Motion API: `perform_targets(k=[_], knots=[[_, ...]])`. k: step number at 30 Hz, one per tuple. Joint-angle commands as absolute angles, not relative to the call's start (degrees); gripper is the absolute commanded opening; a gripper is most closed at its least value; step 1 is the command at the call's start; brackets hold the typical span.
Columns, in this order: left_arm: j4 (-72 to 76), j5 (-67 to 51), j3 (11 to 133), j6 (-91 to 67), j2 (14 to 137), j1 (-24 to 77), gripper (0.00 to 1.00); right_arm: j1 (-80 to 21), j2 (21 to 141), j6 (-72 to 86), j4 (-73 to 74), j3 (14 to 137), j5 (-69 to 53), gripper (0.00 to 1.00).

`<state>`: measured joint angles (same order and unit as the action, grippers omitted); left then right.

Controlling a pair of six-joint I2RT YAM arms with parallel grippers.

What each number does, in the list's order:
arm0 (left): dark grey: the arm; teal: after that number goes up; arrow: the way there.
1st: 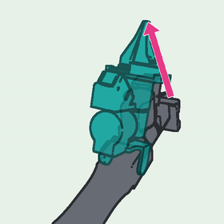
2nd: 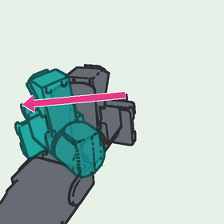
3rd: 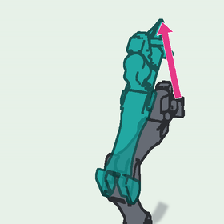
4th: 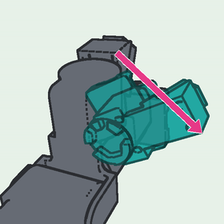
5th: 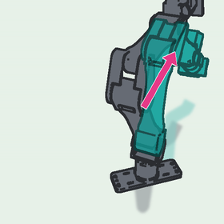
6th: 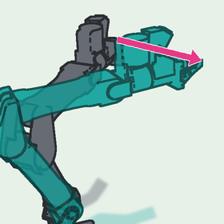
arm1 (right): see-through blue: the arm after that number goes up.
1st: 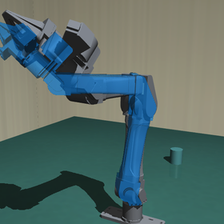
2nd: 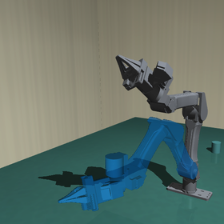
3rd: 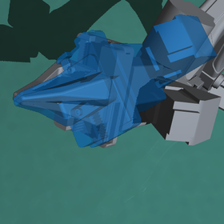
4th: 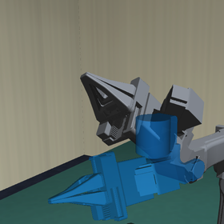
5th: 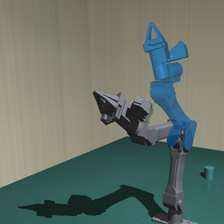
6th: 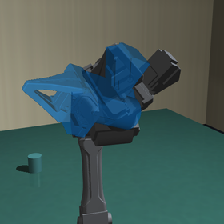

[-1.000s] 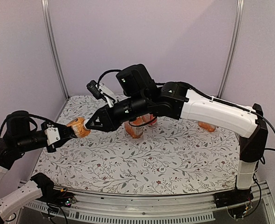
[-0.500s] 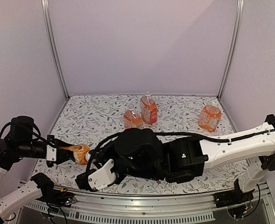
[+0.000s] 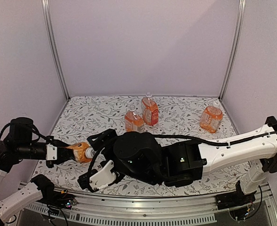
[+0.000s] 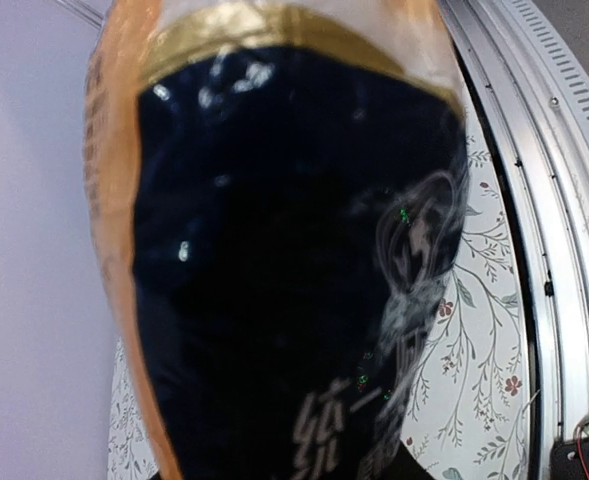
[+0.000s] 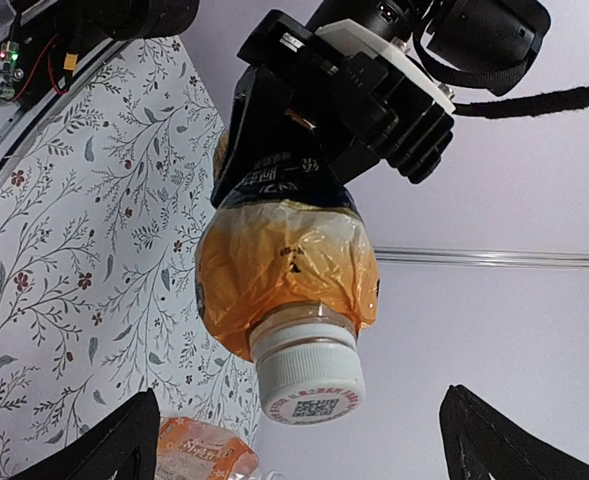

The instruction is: Unscrew the bottle caps

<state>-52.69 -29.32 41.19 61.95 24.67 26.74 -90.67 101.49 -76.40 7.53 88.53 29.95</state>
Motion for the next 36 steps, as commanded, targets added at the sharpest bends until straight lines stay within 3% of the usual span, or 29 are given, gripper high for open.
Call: perform_targets(k=[1, 3, 8, 12, 16, 23, 28, 30, 32, 34, 36], knots=[[-45.73, -23.12, 39.60, 53.67, 23.88, 25.98, 0.36, -89.41, 99.94, -62.35, 6.72, 89.81, 31.07, 0.99], [-41.20, -19.76, 38.77, 50.82, 23.86, 25.80, 0.36, -86.89, 99.02, -49.18, 12.03, 92.22, 25.17, 0.99], [-36.52, -15.14, 37.38, 50.39, 24.16, 25.75, 0.36, -77.11, 99.61, -12.10, 18.86, 99.32, -3.01, 0.98], [-36.16, -14.19, 36.92, 50.46, 23.92, 25.71, 0.36, -74.80, 104.03, 9.33, 20.23, 103.91, -2.01, 0.89], [-36.15, -14.17, 37.06, 50.30, 24.06, 25.58, 0.37, -74.61, 107.72, 14.07, 23.00, 108.09, -4.85, 0.83], [-36.19, -14.92, 36.92, 50.72, 24.17, 25.62, 0.37, -73.81, 110.70, 18.03, 24.61, 110.46, -8.94, 0.61], [-36.14, -15.27, 36.89, 50.75, 23.99, 25.58, 0.37, -73.58, 110.83, 17.72, 24.53, 109.81, -8.48, 0.34], [-36.23, -15.34, 36.81, 50.80, 24.00, 25.62, 0.37, -73.64, 110.81, 17.41, 24.20, 109.73, -8.52, 0.28], [-36.42, -15.42, 36.76, 50.88, 23.99, 25.58, 0.37, -73.65, 110.67, 17.25, 23.92, 109.87, -8.45, 0.36], [-36.64, -15.65, 36.65, 51.10, 23.94, 25.58, 0.37, -73.60, 110.59, 16.83, 23.96, 110.10, -8.07, 0.57], [-36.74, -15.81, 36.67, 51.19, 23.87, 25.59, 0.37, -73.58, 110.33, 16.45, 23.93, 110.49, -7.48, 0.59]])
